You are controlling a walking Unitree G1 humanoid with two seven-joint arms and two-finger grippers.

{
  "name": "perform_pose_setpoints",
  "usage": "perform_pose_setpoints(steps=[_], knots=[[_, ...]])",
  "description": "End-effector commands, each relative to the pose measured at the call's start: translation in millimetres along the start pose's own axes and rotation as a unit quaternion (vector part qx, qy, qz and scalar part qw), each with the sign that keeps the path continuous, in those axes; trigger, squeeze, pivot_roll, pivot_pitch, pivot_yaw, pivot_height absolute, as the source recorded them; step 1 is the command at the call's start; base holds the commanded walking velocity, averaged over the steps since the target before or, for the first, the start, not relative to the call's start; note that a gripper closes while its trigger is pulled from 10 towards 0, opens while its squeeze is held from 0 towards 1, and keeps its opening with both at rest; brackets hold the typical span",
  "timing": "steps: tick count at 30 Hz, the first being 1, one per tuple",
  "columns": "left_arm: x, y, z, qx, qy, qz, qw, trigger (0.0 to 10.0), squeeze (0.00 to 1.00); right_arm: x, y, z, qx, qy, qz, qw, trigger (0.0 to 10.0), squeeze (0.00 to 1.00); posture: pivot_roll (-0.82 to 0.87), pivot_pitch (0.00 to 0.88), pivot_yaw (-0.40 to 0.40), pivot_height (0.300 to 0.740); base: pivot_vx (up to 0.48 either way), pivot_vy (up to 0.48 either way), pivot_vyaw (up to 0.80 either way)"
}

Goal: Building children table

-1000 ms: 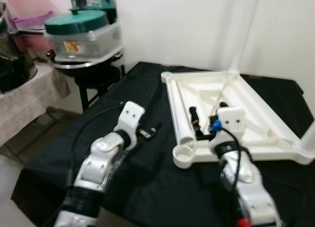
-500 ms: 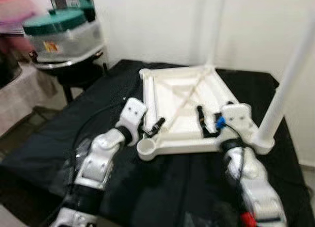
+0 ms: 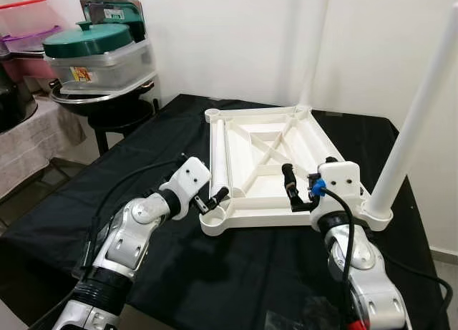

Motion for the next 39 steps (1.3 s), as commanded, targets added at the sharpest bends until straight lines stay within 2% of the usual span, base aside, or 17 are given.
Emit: perform_pose_setpoints(steps=[1, 2, 3, 5, 9, 13, 18, 22, 23, 29, 32, 38, 39], knots=[[-1.1, -9, 3.5, 0.022, -0.012, -0.018, 1.0, 10.0, 0.0, -0.7, -2, -3.1, -0.005, 0.006, -0.006, 1.0, 10.0, 0.0, -0.02, 0.0, -0.013, 0.74, 0.0, 0.0, 0.0], [-1.1, -9, 3.5, 0.022, -0.012, -0.018, 1.0, 10.0, 0.0, -0.7, -2, -3.1, -0.005, 0.006, -0.006, 1.0, 10.0, 0.0, -0.02, 0.0, -0.013, 0.74, 0.0, 0.0, 0.0], [0.1, -11, 9.8, 0.042, -0.023, -0.023, 0.999, 10.0, 0.0, -0.5, -4, -5.6, -0.003, 0.012, -0.009, 1.0, 10.0, 0.0, 0.01, 0.0, -0.045, 0.74, 0.0, 0.0, 0.0], [1.6, -10, 16.2, 0.056, -0.032, -0.022, 0.998, 10.0, 0.0, 3.1, -5, -15.7, 0.001, 0.03, -0.009, 1.0, 10.0, 0.0, 0.04, 0.0, -0.07, 0.74, 0.0, 0.0, 0.0], [-0.3, -12, 13.3, 0.052, -0.016, -0.021, 0.998, 10.0, 0.0, 10.3, 4, -32.9, -0.005, 0.062, 0.007, 0.998, 10.0, 0.0, 0.06, 0.0, -0.088, 0.74, 0.0, 0.0, 0.0], [-3.7, -19, 12.5, 0.066, -0.005, -0.026, 0.997, 10.0, 0.0, 16.0, 11, -37.7, -0.01, 0.073, 0.02, 0.997, 10.0, 0.0, 0.08, 0.0, -0.098, 0.74, 0.0, 0.0, 0.0], [-5.2, -22, 11.3, 0.071, 0.001, -0.027, 0.997, 10.0, 0.0, 16.3, 9, -38.4, -0.011, 0.073, 0.018, 0.997, 10.0, 0.0, 0.07, 0.0, -0.096, 0.74, 0.0, 0.0, 0.0], [-0.8, -24, 0.8, 0.11, 0.02, -0.03, 0.993, 10.0, 0.0, 15.4, 9, -37.2, -0.015, 0.066, 0.016, 0.998, 10.0, 0.0, 0.05, 0.0, -0.067, 0.74, 0.0, 0.0, 0.0], [2.4, -23, -0.9, 0.133, 0.022, -0.03, 0.99, 10.0, 0.0, 14.4, 8, -34.0, -0.017, 0.057, 0.014, 0.998, 10.0, 0.0, 0.03, 0.0, -0.043, 0.74, 0.0, 0.0, 0.0], [8.1, -21, -1.2, 0.14, 0.024, -0.024, 0.99, 10.0, 0.0, 11.5, 4, -28.6, -0.015, 0.046, 0.008, 0.999, 10.0, 0.0, 0.01, 0.0, -0.027, 0.74, 0.0, 0.0, 0.0], [23.7, -15, 11.6, 0.151, 0.002, -0.011, 0.989, 10.0, 0.0, 4.0, -3, -24.6, -0.017, 0.032, -0.006, 0.999, 10.0, 0.0, -0.04, 0.0, 0.024, 0.74, 0.0, 0.0, 0.0], [35.2, -15, 22.9, 0.171, -0.021, -0.009, 0.985, 10.0, 0.0, -0.1, -6, -22.1, -0.018, 0.022, -0.012, 1.0, 10.0, 0.0, -0.06, 0.0, 0.046, 0.74, 0.0, 0.0, 0.0], [40.2, -17, 28.5, 0.189, -0.033, -0.013, 0.981, 10.0, 0.0, -1.6, -7, -19.3, -0.019, 0.016, -0.014, 1.0, 10.0, 0.0, -0.07, 0.0, 0.049, 0.74, 0.0, 0.0, 0.0]])
Point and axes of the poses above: a point about 5 cm out from each wrist's last joint towards the gripper, its own x axis pointing out of the wrist towards the gripper, its own y axis along the axis of the wrist's last joint, z = x × y, the point moved 5 cm from there along x, pointing out of the wrist towards the gripper, and after that the axes turned 15 degrees about -x, right-handed, at the moved point
